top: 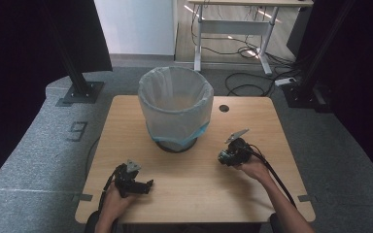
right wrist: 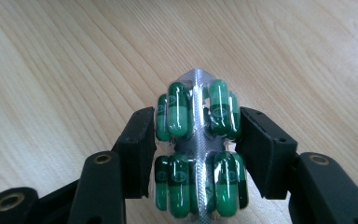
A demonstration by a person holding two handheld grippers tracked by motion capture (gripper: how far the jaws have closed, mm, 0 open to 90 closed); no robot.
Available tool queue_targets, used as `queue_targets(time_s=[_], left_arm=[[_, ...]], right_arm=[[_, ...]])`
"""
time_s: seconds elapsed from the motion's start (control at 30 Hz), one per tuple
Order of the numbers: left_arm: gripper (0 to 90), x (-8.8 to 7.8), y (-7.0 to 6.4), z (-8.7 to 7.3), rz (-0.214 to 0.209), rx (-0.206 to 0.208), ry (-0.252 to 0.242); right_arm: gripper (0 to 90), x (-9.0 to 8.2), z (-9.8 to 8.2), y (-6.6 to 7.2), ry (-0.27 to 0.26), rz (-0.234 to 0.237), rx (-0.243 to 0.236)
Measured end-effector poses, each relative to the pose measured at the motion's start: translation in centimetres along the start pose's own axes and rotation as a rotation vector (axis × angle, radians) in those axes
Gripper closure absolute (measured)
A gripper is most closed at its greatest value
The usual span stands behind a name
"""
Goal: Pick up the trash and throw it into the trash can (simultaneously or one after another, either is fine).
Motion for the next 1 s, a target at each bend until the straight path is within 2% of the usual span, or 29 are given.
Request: queue_targets(time_s=[0.13,0.5,0.7,1.0], left_arm=[[0.1,0.0,0.0,0.0,0.0,0.0,0.0],[0.1,0.0,0.0,0.0,0.0,0.0,0.0],[0.1,0.0,0.0,0.0,0.0,-0.001,-0.001],[0.1,0.0,0.0,0.0,0.002,0.001,-0.001]], right_arm=[[46.6,-0.8,0.6,0.2,-0.009,0.013,0.008],[45.6,-3.0,2.2,0.2,-0.015,0.013,0.011],[45.4,-4.3,3.3,0.1,-0.025,0.021,0.031],[45.1,-6.1,5.0,0.2,-0.039,0.042,0.025]])
Point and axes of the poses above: each handheld gripper's, and its own axes: x roughly forward along the jaws, z roughly out of its top, y roughly to its left, the point moved 9 cm from there along x, roughly forward along the jaws, and after that the axes turned 3 degrees about y, right-handed, at the moved point
